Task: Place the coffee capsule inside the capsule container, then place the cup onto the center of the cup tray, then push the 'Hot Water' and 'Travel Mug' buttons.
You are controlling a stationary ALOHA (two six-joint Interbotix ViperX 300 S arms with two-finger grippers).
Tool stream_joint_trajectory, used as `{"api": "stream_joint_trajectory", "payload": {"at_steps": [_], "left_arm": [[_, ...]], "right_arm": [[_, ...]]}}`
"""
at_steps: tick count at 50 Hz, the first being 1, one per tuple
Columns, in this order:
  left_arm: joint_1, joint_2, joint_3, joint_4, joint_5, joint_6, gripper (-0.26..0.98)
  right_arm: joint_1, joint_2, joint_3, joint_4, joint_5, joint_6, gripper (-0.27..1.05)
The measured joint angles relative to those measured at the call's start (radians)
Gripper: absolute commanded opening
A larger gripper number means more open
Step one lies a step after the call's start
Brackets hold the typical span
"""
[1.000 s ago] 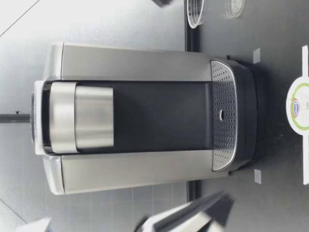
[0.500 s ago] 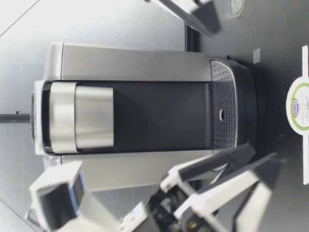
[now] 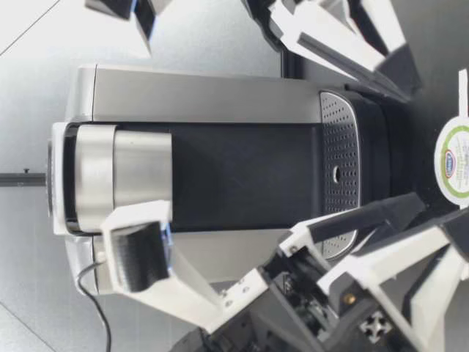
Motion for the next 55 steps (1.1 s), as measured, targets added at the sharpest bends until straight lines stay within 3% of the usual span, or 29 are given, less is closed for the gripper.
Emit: {"api": "stream_joint_trajectory", "payload": {"at_steps": [55], "left_arm": [[0.000,0.094,-0.084,0.014,0.000,0.006,0.80]], "right_arm": [[0.025,0.084,-0.054,-0.005,-0.003,-0.002,0.04]]}}
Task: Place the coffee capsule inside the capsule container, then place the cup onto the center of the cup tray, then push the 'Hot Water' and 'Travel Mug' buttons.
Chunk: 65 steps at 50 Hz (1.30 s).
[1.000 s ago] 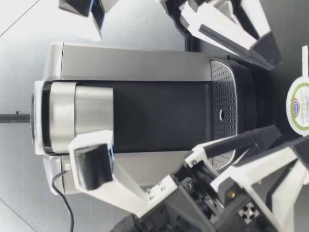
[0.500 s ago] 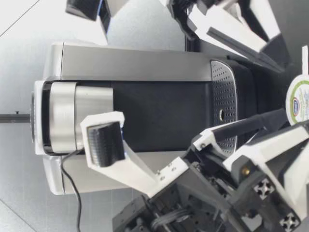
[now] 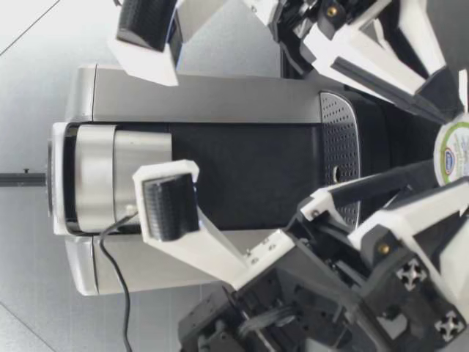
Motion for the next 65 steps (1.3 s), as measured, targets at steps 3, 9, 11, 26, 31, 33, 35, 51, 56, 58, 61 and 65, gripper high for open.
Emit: {"api": "stream_joint_trajectory", "payload": {"at_steps": [3,9,11,26,31,33,35,51,56,58,61,65], "left_arm": [[0.000,0.003,-0.005,0.000,0.000,0.000,0.79],[0.000,0.011,-0.018,0.003,0.000,0.000,0.79],[0.000,0.014,-0.021,0.005,0.000,0.000,0.79],[0.000,0.028,-0.043,0.008,0.000,0.003,0.79],[0.000,0.034,-0.049,0.008,0.000,0.003,0.78],[0.000,0.035,-0.051,0.009,0.000,0.003,0.76],[0.000,0.035,-0.052,0.008,0.002,0.003,0.74],[0.000,0.035,-0.052,0.009,0.003,0.000,0.55],[0.000,0.032,-0.052,0.009,0.003,0.000,0.55],[0.000,0.031,-0.049,0.008,0.005,0.000,0.55],[0.000,0.021,-0.037,0.008,0.006,-0.003,0.55],[0.000,0.005,-0.017,0.009,0.006,-0.009,0.55]], "right_arm": [[0.000,0.000,0.000,0.000,0.000,0.000,0.04],[0.000,0.000,0.000,0.000,0.000,-0.002,0.04],[0.000,0.000,0.000,0.000,0.000,-0.002,0.04],[0.000,0.000,-0.002,0.000,0.000,-0.002,0.03],[0.000,0.000,0.000,0.000,0.000,-0.002,0.03],[0.000,0.000,-0.002,0.000,0.000,-0.002,0.04],[0.000,0.000,-0.002,0.000,0.000,-0.002,0.04],[0.000,-0.011,0.000,0.000,0.000,-0.002,0.03],[0.000,-0.048,0.000,0.000,0.000,0.000,0.03],[0.000,-0.074,0.008,0.000,-0.005,0.003,0.03],[0.000,-0.115,0.026,0.000,-0.018,0.005,0.03],[0.000,-0.178,0.057,0.005,-0.078,0.014,0.03]]}}
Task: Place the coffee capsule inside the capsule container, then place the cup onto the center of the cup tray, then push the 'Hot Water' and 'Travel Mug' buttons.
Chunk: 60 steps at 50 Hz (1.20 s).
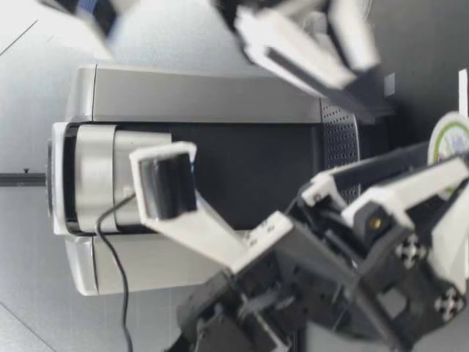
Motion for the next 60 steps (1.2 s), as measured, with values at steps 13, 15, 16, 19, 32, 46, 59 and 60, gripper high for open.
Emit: {"api": "stream_joint_trajectory", "payload": {"at_steps": [13,15,16,19,32,46,59,60], "left_arm": [[0.000,-0.101,0.077,-0.002,-0.006,-0.008,0.54],[-0.002,-0.118,0.086,-0.002,-0.009,-0.009,0.54],[0.000,-0.126,0.092,-0.002,-0.012,-0.008,0.54],[-0.003,-0.152,0.106,-0.003,-0.020,-0.011,0.54],[-0.009,-0.202,0.144,-0.006,-0.055,-0.015,0.54],[-0.011,-0.202,0.146,-0.006,-0.061,-0.015,0.54],[-0.009,-0.202,0.146,-0.006,-0.061,-0.015,0.54],[-0.011,-0.202,0.146,-0.006,-0.061,-0.015,0.54]], "right_arm": [[-0.109,-0.135,0.118,0.086,-0.327,0.044,0.03],[-0.135,-0.144,0.123,0.097,-0.364,0.048,0.03],[-0.149,-0.146,0.123,0.103,-0.379,0.051,0.03],[-0.186,-0.152,0.123,0.112,-0.405,0.052,0.03],[-0.278,-0.140,0.077,0.117,-0.414,0.049,0.03],[-0.307,-0.127,0.031,0.117,-0.416,0.048,0.03],[-0.341,-0.121,-0.006,0.115,-0.428,0.049,0.03],[-0.341,-0.121,-0.009,0.117,-0.430,0.048,0.03]]}}
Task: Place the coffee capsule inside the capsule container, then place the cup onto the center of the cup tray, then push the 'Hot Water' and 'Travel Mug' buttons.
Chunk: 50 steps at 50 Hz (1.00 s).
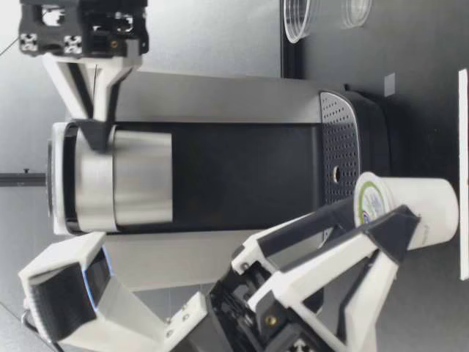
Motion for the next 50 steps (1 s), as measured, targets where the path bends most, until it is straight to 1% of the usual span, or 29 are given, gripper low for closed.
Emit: {"api": "stream_joint_trajectory", "payload": {"at_steps": [24,38,50], "left_arm": [[0.000,0.000,0.000,0.000,-0.003,0.002,0.54],[0.000,0.000,0.000,0.000,-0.018,0.002,0.54],[0.000,0.000,0.000,0.000,-0.017,0.002,0.54]], "right_arm": [[-0.008,-0.009,-0.037,0.000,-0.110,-0.003,0.03],[-0.075,-0.034,-0.104,-0.005,-0.143,-0.006,0.03],[-0.141,-0.034,-0.169,-0.006,-0.057,-0.006,0.03]]}}
